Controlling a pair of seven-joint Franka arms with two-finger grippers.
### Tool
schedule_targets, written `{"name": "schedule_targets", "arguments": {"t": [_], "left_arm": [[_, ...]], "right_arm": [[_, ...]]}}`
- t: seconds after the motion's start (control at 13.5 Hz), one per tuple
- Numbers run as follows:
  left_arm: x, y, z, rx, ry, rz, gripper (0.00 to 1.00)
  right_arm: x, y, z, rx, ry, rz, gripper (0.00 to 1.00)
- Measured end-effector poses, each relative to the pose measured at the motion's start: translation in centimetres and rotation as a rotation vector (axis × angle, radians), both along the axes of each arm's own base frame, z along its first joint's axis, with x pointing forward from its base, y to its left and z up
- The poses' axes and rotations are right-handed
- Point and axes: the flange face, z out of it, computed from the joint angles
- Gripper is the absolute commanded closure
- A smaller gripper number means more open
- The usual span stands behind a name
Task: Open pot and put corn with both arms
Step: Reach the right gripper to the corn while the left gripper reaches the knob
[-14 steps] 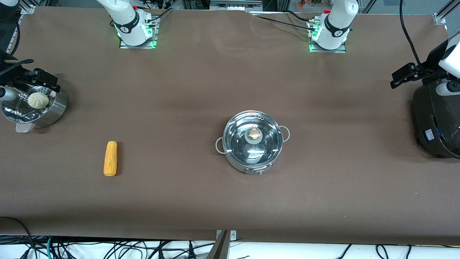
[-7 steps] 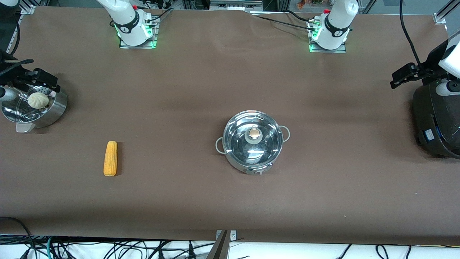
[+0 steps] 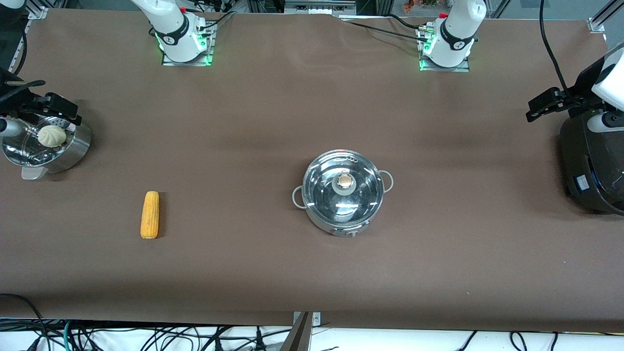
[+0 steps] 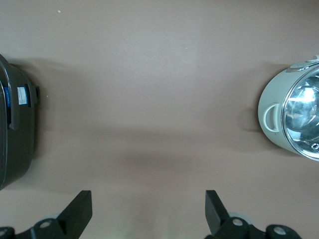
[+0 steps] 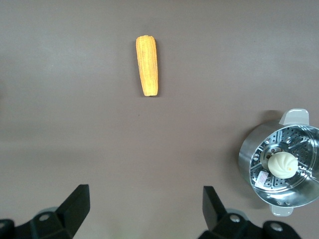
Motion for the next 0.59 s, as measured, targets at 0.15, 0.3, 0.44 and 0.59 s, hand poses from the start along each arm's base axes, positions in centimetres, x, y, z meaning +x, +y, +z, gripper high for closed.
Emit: {"name": "schedule_targets", "arguments": {"t": [0.15, 0.3, 0.44, 0.59], "left_arm": [[0.3, 0.0, -1.3, 0.002, 0.039, 0.001, 0.00], [1.1, 0.3, -3.0, 0.000, 0.072, -0.008, 0.00], [1.4, -0.2, -3.6, -0.023, 0.082, -0.017, 0.00], [1.5, -2.7, -3.9, -0.076, 0.090, 0.003, 0.00]], "right_arm": [[0.3, -0.2, -0.4, 0.000, 0.000, -0.004, 0.00], [1.7, -0.3, -2.8, -0.003, 0.024, -0.003, 0.00], [3.8, -0.4, -6.4, -0.007, 0.035, -0.001, 0.00], [5.9, -0.4, -10.0, -0.008, 0.032, 0.003, 0.00]]}}
